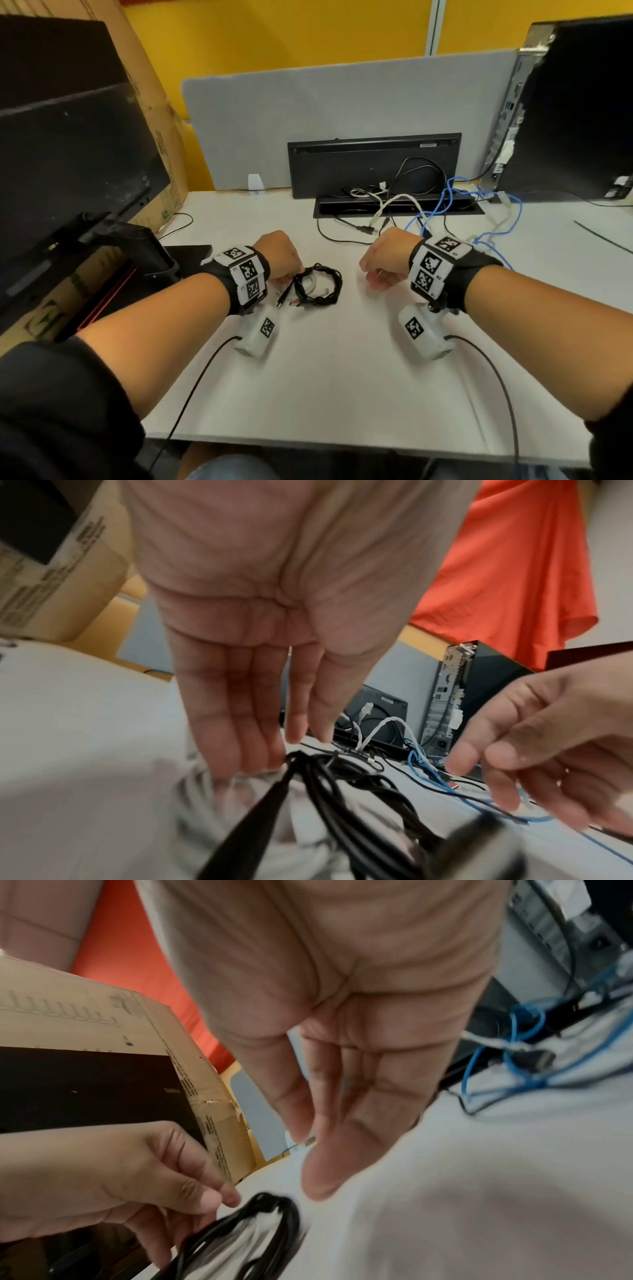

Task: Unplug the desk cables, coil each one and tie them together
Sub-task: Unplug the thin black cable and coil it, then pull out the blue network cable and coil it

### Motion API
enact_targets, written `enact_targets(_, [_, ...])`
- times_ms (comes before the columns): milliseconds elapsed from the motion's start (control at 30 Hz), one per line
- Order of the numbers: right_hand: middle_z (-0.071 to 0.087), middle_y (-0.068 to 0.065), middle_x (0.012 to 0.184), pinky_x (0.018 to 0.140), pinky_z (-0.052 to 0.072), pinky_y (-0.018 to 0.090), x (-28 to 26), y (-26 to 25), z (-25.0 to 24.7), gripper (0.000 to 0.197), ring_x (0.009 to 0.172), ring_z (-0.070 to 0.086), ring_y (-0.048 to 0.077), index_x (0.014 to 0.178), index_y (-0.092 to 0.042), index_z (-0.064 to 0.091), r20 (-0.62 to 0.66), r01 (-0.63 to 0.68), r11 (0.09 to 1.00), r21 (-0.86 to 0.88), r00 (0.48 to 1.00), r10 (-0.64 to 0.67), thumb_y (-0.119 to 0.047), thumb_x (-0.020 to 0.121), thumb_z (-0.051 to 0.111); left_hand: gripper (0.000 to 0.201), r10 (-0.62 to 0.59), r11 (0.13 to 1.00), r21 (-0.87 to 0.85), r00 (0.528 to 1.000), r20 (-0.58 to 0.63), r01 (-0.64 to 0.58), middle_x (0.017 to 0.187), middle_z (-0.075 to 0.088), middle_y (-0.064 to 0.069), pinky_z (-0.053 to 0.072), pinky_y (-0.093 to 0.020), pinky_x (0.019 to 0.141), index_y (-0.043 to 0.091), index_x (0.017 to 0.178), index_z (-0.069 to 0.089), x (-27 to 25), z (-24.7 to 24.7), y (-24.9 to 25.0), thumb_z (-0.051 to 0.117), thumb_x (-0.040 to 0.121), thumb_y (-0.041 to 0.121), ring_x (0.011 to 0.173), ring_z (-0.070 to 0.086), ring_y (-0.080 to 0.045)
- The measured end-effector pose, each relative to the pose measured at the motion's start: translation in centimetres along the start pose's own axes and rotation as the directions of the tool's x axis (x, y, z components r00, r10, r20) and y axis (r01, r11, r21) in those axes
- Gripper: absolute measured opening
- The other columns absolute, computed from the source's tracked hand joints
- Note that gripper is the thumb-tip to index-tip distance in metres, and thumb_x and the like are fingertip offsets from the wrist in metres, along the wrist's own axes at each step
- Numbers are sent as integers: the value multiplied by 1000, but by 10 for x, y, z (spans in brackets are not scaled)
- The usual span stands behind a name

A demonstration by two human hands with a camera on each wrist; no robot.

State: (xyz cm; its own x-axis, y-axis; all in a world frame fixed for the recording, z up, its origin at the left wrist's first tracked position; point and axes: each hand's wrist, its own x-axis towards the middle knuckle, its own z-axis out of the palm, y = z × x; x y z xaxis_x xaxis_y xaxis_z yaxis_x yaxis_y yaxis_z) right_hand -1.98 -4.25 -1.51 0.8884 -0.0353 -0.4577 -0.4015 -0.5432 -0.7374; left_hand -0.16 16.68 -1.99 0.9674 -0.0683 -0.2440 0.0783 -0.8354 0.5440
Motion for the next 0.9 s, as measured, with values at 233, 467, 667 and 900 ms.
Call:
enact_targets(233, [71, 18, 102, 65, 57, 33, -15, 10, -75, 26, 75, 64, 25, 112, 1, 66, -201, 73, 915, -396, 966, -165, -10, 90, 59, 16, 340, 929, 187, 936, -88, -320, 91, 67, -1, 52, -29, 75, 9, 97, 75, 8, 3, 50, 64, 90, 18, 83, 62, -18])
enact_targets(467, [68, 11, 115, 93, 52, 36, -17, 45, -131, 24, 104, 63, 28, 111, -6, 70, -315, 9, 731, -682, 899, -305, -11, 93, 55, 17, 594, 795, 168, 804, -22, -582, 99, 73, -1, 47, -22, 80, 12, 101, 76, 18, 43, 114, 63, 90, 18, 92, 64, -15])
enact_targets(667, [63, 4, 124, 98, 46, 32, -13, 79, -145, 30, 114, 57, 21, 118, -16, 67, -255, 69, 663, -745, 890, -379, -20, 89, 65, 17, 642, 749, 150, 763, 70, -645, 103, 72, -3, 47, -24, 81, 11, 102, 75, 24, 88, 162, 64, 90, 17, 94, 63, -16])
enact_targets(900, [64, 1, 115, 90, 48, 28, -4, 96, -150, 28, 105, 59, 18, 116, -22, 65, -246, 91, 661, -745, 884, -398, -25, 88, 65, 24, 575, 766, 210, 794, 196, -607, 93, 73, -5, 53, -30, 78, 9, 93, 77, 32, 127, 197, 70, 85, 30, 89, 65, -20])
